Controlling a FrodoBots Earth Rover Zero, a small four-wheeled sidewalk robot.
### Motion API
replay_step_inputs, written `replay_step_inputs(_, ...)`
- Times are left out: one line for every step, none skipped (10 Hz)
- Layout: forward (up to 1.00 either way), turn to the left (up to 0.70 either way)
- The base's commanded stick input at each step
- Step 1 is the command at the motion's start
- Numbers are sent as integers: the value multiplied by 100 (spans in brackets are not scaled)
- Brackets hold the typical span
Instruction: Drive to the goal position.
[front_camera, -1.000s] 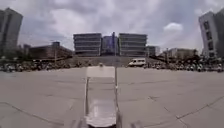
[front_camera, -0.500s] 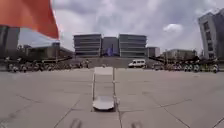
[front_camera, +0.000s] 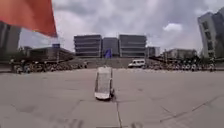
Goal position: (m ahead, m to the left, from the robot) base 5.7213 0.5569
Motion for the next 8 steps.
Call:
replay_step_inputs(4, 0)
replay_step_inputs(5, 0)
replay_step_inputs(5, 0)
replay_step_inputs(5, 0)
replay_step_inputs(5, 0)
replay_step_inputs(3, 0)
replay_step_inputs(0, 0)
replay_step_inputs(5, 0)
